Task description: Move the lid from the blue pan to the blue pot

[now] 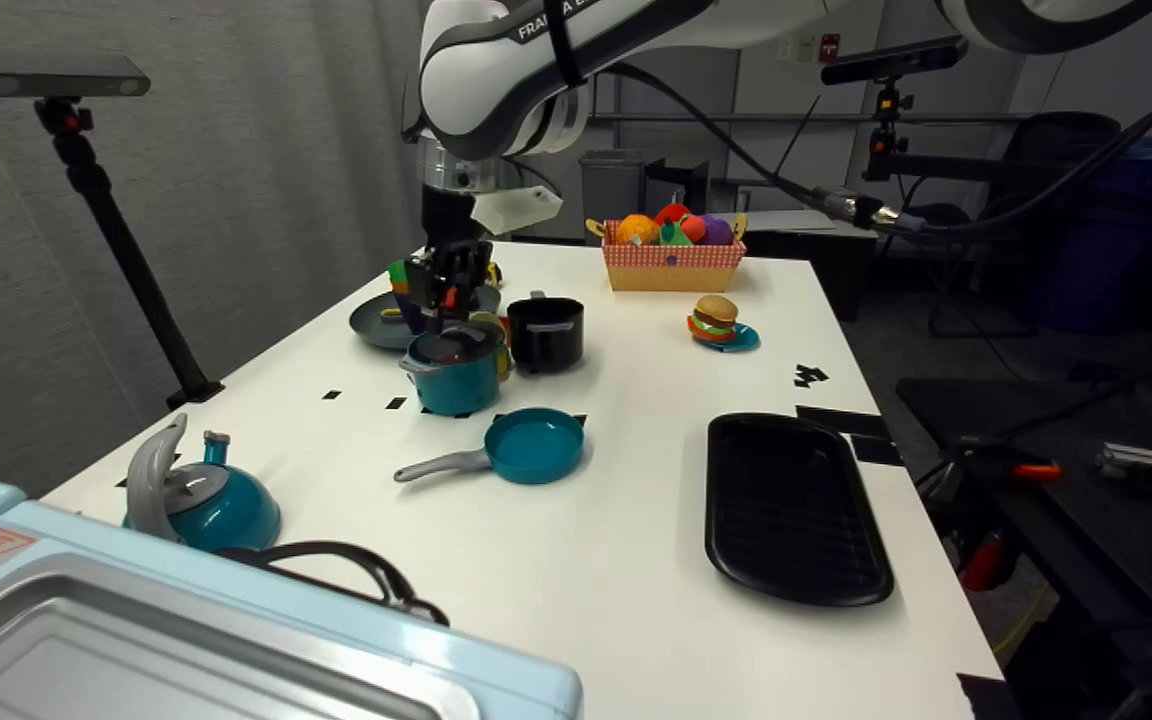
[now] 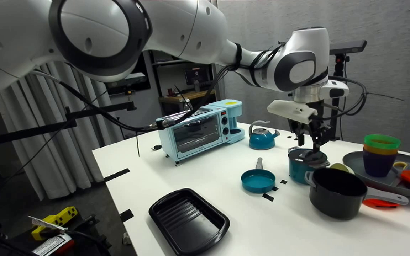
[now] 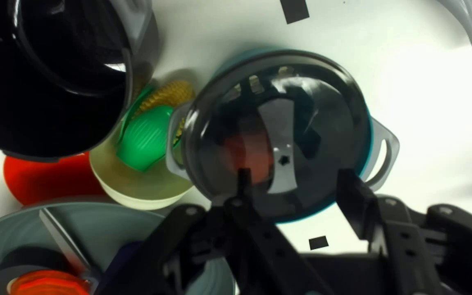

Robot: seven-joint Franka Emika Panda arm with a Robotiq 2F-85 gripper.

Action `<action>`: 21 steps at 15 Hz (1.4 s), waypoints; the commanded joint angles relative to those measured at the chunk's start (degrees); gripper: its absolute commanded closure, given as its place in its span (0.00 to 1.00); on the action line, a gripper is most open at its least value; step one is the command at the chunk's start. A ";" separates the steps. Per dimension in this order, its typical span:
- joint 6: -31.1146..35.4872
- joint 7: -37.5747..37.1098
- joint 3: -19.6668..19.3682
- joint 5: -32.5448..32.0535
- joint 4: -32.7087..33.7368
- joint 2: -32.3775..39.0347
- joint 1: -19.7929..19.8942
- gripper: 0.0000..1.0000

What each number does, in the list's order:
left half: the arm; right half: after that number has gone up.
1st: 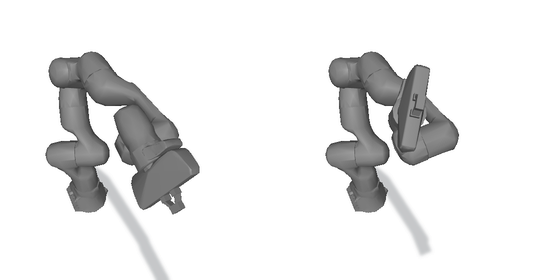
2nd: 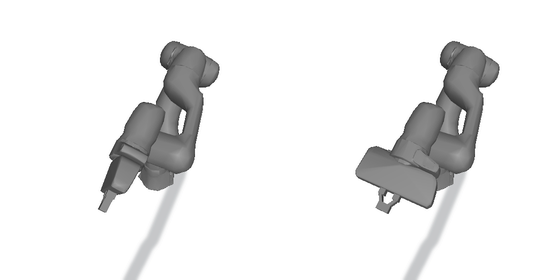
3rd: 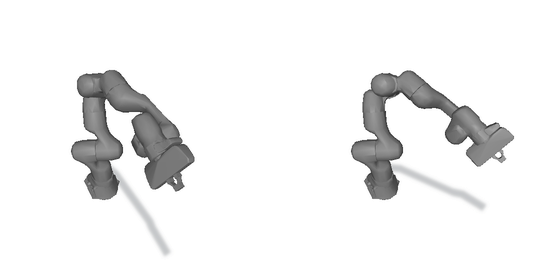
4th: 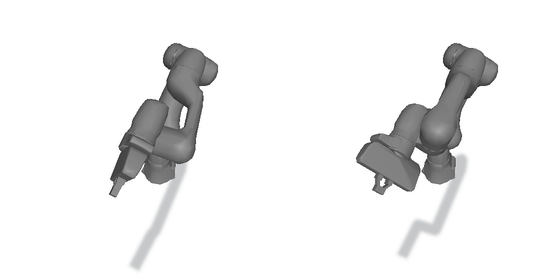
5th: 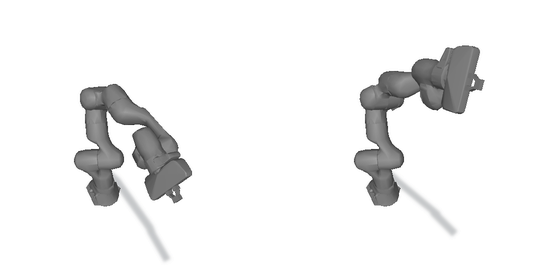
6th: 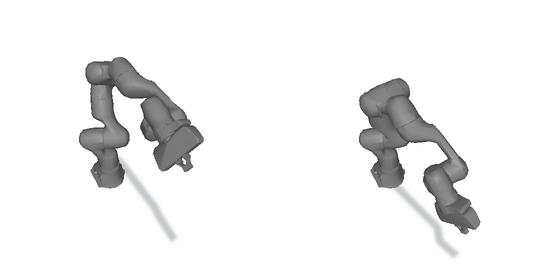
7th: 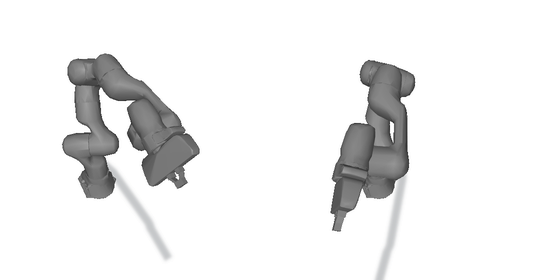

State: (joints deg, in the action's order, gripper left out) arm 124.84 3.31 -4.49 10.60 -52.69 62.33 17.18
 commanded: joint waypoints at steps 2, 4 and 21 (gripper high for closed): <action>-1.19 0.39 -0.33 -0.73 3.72 1.87 0.08 0.05; -0.91 0.42 -0.27 -0.62 3.34 1.38 0.10 0.00; 8.19 0.49 -0.95 -0.98 -19.48 -15.94 -2.12 0.00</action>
State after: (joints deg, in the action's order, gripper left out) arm 129.26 3.31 -4.61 10.54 -60.83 53.95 16.60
